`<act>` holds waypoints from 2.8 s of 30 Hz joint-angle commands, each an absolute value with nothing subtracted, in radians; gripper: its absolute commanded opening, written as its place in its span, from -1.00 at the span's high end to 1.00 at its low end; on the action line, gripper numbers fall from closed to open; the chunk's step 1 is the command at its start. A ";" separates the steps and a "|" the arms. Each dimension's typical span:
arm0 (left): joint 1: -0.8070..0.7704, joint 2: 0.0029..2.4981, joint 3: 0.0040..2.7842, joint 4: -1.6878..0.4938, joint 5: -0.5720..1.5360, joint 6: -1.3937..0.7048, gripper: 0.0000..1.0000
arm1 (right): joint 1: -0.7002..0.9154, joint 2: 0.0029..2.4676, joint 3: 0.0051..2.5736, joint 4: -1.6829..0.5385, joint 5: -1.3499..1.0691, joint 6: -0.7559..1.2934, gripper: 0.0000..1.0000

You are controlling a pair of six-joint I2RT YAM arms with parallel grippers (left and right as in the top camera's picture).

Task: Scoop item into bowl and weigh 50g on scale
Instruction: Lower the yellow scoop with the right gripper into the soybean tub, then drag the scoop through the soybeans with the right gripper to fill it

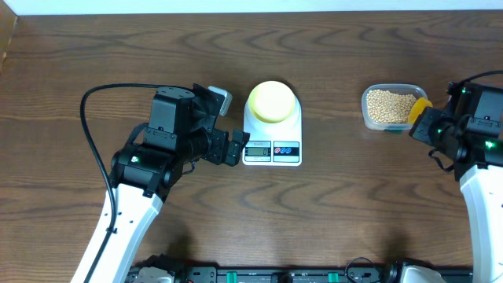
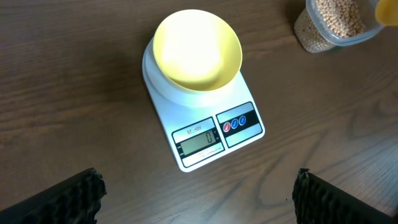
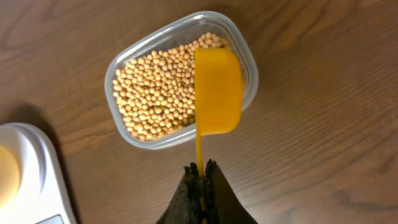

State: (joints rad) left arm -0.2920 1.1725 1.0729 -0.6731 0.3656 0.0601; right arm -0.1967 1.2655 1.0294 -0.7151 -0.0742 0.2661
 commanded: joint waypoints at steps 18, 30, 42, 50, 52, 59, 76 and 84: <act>-0.294 1.176 1.071 -0.672 0.377 0.070 -0.98 | -0.197 1.526 1.035 -0.565 -0.216 0.208 0.98; -0.294 1.176 1.071 -0.672 0.377 0.070 -0.98 | -0.208 1.538 1.035 -0.575 -0.421 0.208 0.98; -0.294 1.176 1.071 -0.672 0.377 0.070 -0.97 | -0.217 1.539 1.024 -0.564 -0.448 0.204 0.98; -0.294 1.176 1.071 -0.672 0.377 0.070 -0.98 | -0.217 1.555 1.023 -0.559 -0.483 0.204 0.98; -0.294 1.176 1.071 -0.672 0.377 0.070 -0.98 | -0.218 1.568 1.023 -0.557 -0.488 0.204 0.98; -0.294 1.176 1.071 -0.672 0.377 0.070 -0.98 | -0.278 1.602 1.023 -0.535 -0.630 0.204 0.98; -0.294 1.176 1.071 -0.672 0.377 0.070 -0.98 | -0.423 1.604 1.018 -0.588 -0.805 0.168 0.98; -0.294 1.176 1.071 -0.672 0.377 0.070 -0.98 | -0.477 1.604 1.018 -0.599 -0.849 0.190 0.98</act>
State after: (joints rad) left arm -0.2920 1.1725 1.0729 -0.6727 0.3679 0.0597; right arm -0.4568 1.5970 1.0252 -0.6014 -0.7872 0.1825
